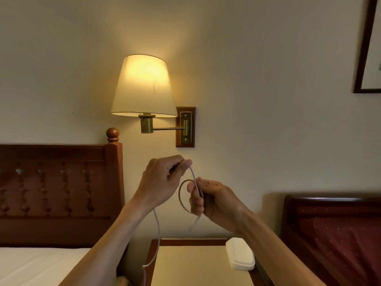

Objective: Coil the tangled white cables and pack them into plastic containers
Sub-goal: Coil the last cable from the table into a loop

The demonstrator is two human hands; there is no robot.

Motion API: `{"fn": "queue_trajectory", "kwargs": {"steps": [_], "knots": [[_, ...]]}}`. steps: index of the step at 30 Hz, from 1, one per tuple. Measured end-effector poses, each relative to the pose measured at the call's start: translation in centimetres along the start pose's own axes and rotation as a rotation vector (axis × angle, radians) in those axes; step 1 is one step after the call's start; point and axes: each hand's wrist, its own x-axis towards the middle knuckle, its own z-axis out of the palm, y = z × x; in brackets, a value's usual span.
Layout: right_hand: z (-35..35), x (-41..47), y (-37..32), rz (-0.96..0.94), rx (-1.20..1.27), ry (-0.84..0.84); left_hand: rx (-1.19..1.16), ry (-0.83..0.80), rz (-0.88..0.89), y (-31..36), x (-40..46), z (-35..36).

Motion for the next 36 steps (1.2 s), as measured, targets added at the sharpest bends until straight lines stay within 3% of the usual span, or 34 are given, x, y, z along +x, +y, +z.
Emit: {"fn": "queue_trajectory", "kwargs": {"steps": [5,10,14,17,20,23,25,29,32,36], "knots": [[-0.8,-0.5,-0.5,-0.005,0.177,-0.017,-0.088,-0.056,-0.096,-1.4,-0.6,1.2],[-2.3,-1.0,-2.9,-0.004,0.532,0.027,-0.314,-0.205,-0.252,-5.5,-3.5,1.6],[-3.6,-1.7,-5.4,-0.032,0.544,0.115,-0.447,-0.256,-0.43,-8.6,-8.1,1.9],[-4.3,-1.8,-6.1,-0.062,0.369,0.25,-0.341,-0.394,-0.497,-8.9,-9.8,2.8],[-4.1,-1.1,-4.9,-0.037,-0.002,0.365,-0.116,-0.775,-0.321,-4.8,-8.3,3.0],[-3.1,-0.7,-3.1,-0.016,-0.302,0.357,-0.125,-0.9,-0.166,0.2,-5.4,1.6],[-2.3,-0.8,-2.2,-0.002,-0.452,0.327,-0.163,-0.831,-0.103,2.2,-3.8,0.6],[-1.2,-1.0,-0.8,0.001,-0.637,0.239,-0.092,-0.381,0.032,1.8,-1.8,-0.1],[-0.4,-1.2,-0.5,-0.019,-0.527,0.206,-0.014,-0.171,0.052,0.5,-1.2,0.4],[0.3,-1.5,-0.4,-0.018,-0.186,0.156,-0.027,-0.04,0.012,-0.3,-1.1,1.5]]}}
